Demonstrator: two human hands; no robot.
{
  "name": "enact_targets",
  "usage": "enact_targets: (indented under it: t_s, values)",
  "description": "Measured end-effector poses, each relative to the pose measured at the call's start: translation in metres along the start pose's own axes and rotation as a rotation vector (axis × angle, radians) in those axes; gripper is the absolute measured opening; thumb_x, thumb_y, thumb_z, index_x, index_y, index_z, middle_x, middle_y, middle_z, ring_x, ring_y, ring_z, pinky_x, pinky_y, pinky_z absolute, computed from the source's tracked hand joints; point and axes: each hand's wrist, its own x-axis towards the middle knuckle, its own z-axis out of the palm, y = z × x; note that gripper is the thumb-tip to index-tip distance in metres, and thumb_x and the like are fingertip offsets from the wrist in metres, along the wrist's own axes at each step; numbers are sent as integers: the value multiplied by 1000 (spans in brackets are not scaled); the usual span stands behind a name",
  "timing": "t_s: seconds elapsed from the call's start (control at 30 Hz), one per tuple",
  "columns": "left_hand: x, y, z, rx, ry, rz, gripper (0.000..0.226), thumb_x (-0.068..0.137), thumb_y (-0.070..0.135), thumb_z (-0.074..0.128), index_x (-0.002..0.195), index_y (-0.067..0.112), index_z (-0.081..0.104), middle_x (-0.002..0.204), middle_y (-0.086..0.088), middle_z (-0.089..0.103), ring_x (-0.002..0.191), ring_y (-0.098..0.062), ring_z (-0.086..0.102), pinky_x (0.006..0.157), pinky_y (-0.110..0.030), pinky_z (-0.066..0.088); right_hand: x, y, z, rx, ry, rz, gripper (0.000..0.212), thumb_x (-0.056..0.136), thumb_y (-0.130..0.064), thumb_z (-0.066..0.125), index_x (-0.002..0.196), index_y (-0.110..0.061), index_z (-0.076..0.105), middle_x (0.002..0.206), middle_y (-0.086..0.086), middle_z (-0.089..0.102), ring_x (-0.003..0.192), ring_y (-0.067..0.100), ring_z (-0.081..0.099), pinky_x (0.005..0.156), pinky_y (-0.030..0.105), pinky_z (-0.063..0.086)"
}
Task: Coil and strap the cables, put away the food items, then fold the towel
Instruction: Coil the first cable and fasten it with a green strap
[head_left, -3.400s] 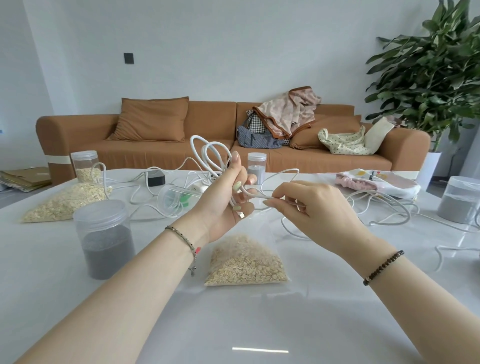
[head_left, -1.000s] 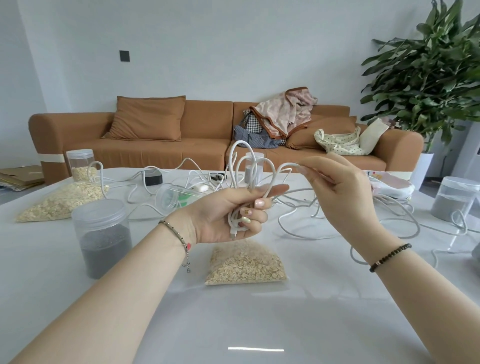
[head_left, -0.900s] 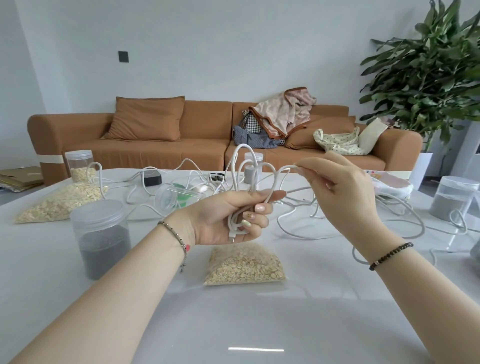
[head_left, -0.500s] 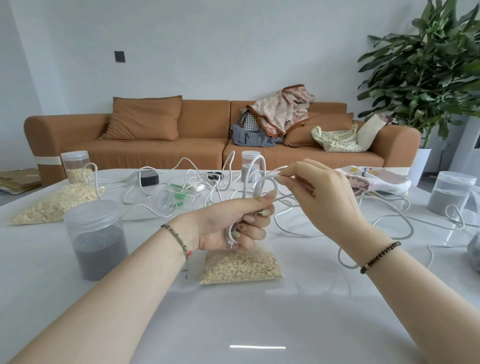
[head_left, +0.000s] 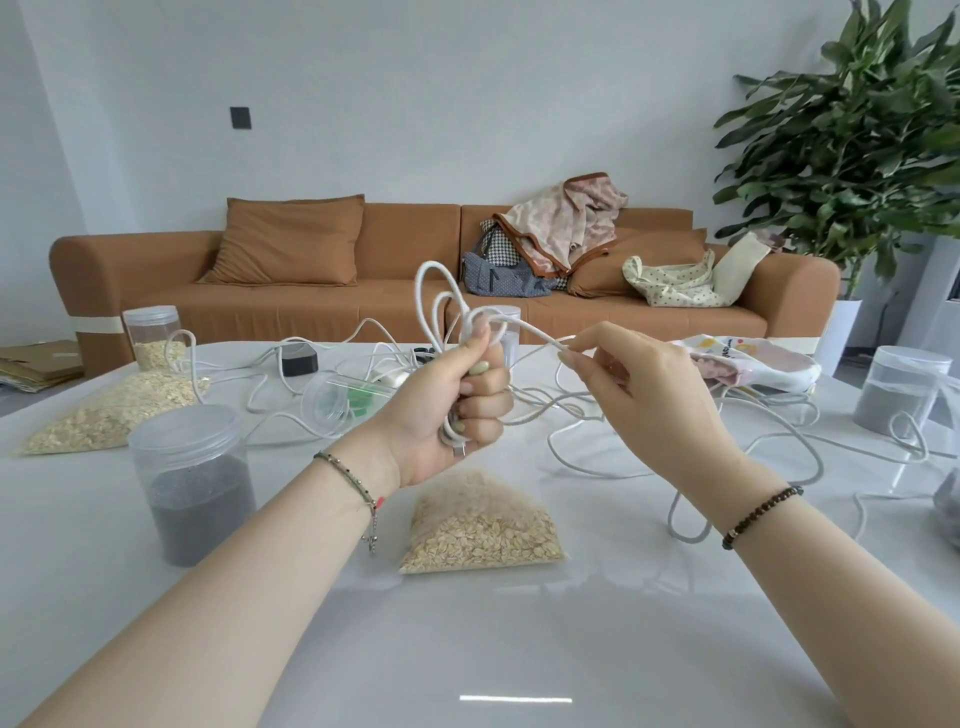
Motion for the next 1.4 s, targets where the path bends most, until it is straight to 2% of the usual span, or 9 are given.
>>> enact_targets:
  t_s: [0.3,0.5,0.67,0.8,0.97,1.03,1.2,1.3,1.4]
  values:
    - [3,16,-12,-282,234,293,46,105,41,45,64,24,35,57,8,19,44,-6,16,39,-17,15,0,1,-5,-95,12,89,40,97,-49,55,70,-20,57,53,-9,43,57,12,47,49,30,29]
    - [4,16,-12,-302,351,356,46,105,39,46,63,25,37,55,9,19,42,-6,17,38,-17,14,3,-3,-14,-208,80,164,62,89,-59,62,56,-19,29,48,-2,30,49,15,31,48,32,23]
    - [4,15,-12,-261,392,377,46,106,39,46,63,26,36,55,9,19,42,-7,17,37,-18,17,10,10,-28,-446,98,301,79,69,-84,60,53,-15,26,45,-1,31,47,24,32,49,32,24]
    - [4,18,-17,-305,422,401,49,106,38,46,61,26,35,55,9,17,43,-8,15,38,-18,14,11,24,-33,-592,43,412,74,72,-81,60,51,-14,41,50,2,46,51,27,46,50,28,21]
    - [6,10,-12,-295,333,314,47,105,40,46,62,26,36,55,9,19,43,-6,16,40,-17,12,6,22,-20,-516,-20,391,48,80,-56,71,63,-17,49,61,-3,55,64,27,53,56,31,34]
    - [6,7,-10,-235,319,280,48,106,41,44,62,25,36,56,9,19,44,-5,16,40,-18,12,5,14,-14,-466,-37,309,44,79,-61,69,76,-21,51,67,-8,56,67,25,55,57,32,36]
    - [7,1,-6,-105,310,244,46,106,44,43,65,24,34,55,9,21,44,-6,15,40,-18,12,4,-4,-10,-401,-298,110,81,63,-85,58,123,-33,44,100,-15,56,71,14,53,54,30,37]
    - [7,-2,-1,-45,300,245,46,104,47,45,65,23,36,56,8,20,47,-7,13,42,-20,11,-4,-3,-4,-220,-560,42,105,53,-89,61,142,-42,32,127,-16,49,96,12,55,76,37,48]
    - [7,-7,4,69,295,268,46,103,48,46,66,22,41,60,5,17,51,-10,11,44,-21,12,-10,-7,9,-32,-631,49,89,64,-82,64,139,-44,35,123,-18,49,94,10,54,84,29,46]
